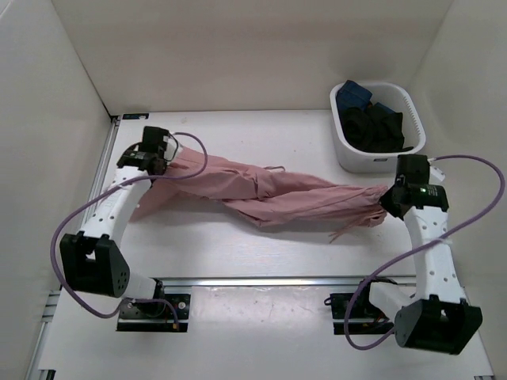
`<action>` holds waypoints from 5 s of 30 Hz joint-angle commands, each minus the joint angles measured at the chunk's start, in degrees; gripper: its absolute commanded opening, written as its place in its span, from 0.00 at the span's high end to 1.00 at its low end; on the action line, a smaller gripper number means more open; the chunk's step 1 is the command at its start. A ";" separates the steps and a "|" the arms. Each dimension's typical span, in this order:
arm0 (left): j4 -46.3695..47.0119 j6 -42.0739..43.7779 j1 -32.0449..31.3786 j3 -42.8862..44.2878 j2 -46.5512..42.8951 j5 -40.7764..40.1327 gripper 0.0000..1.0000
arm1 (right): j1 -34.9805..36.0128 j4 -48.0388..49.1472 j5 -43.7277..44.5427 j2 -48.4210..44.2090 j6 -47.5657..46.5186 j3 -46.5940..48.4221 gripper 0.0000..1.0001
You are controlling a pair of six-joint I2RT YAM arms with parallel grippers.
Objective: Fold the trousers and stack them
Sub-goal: Flatten the trousers out
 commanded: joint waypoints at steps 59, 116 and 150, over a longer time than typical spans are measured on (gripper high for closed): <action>-7.28 10.09 15.49 -24.57 -8.15 7.81 0.72 | -18.14 7.30 -22.47 -4.84 2.96 -15.54 0.12; -2.89 -12.15 16.54 -17.81 6.36 15.81 0.77 | 20.53 0.80 -3.59 39.04 2.95 24.65 0.37; -8.23 -4.33 38.60 -1.82 -1.20 13.87 0.86 | 27.56 -4.38 18.55 20.15 14.99 9.02 1.00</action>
